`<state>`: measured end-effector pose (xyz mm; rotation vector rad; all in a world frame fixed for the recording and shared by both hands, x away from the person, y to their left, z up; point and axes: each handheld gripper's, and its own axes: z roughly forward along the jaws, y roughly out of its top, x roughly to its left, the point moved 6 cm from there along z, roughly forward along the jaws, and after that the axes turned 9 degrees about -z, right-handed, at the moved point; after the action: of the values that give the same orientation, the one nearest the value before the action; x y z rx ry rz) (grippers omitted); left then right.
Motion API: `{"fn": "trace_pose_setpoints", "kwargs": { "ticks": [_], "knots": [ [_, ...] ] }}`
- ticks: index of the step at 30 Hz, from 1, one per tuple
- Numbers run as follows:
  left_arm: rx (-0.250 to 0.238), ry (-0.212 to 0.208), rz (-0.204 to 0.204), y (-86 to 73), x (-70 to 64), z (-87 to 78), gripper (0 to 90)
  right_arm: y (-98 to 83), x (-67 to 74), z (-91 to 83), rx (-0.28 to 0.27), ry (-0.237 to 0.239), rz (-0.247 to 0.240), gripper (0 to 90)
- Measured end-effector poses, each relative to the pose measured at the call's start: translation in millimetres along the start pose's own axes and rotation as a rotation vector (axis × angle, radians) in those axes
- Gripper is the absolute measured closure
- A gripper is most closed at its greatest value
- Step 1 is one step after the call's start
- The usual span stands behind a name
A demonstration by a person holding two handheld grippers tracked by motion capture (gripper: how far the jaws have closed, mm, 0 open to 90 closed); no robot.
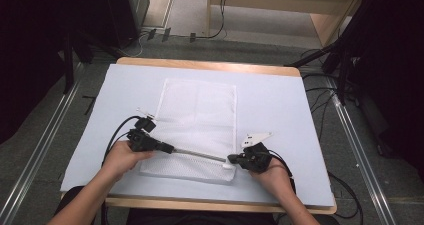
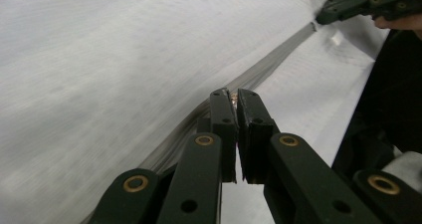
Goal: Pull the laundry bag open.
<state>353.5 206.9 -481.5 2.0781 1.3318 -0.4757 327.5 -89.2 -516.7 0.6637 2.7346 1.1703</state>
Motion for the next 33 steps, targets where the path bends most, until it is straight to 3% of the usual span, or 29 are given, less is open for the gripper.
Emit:
{"fn": "trace_pose_setpoints", "kwargs": {
  "ticks": [6,10,18,20,23,33],
  "knots": [
    [-0.016,-0.004,-0.015,-8.2,15.5,-19.1,88.1,0.3,-1.2,0.3,0.002,0.008,-0.002,90.0],
    [-0.024,0.027,-0.022,-12.0,23.9,-26.7,88.1,0.7,-1.3,0.5,0.004,0.013,0.007,90.0],
    [-0.055,0.072,-0.096,-23.8,53.6,-51.7,88.1,1.1,-2.2,0.7,0.009,0.022,0.006,90.0],
    [-0.071,0.053,-0.118,-27.1,59.4,-56.4,88.1,1.3,-2.5,0.8,0.01,0.023,0.002,90.0],
    [-0.067,0.07,-0.107,-28.3,59.5,-53.5,88.1,2.2,-1.9,1.4,0.011,0.02,0.003,90.0],
    [-0.066,0.061,-0.105,-34.4,56.5,-53.4,87.8,3.2,-3.1,1.4,0.02,0.03,0.008,90.0]
  ]
}}
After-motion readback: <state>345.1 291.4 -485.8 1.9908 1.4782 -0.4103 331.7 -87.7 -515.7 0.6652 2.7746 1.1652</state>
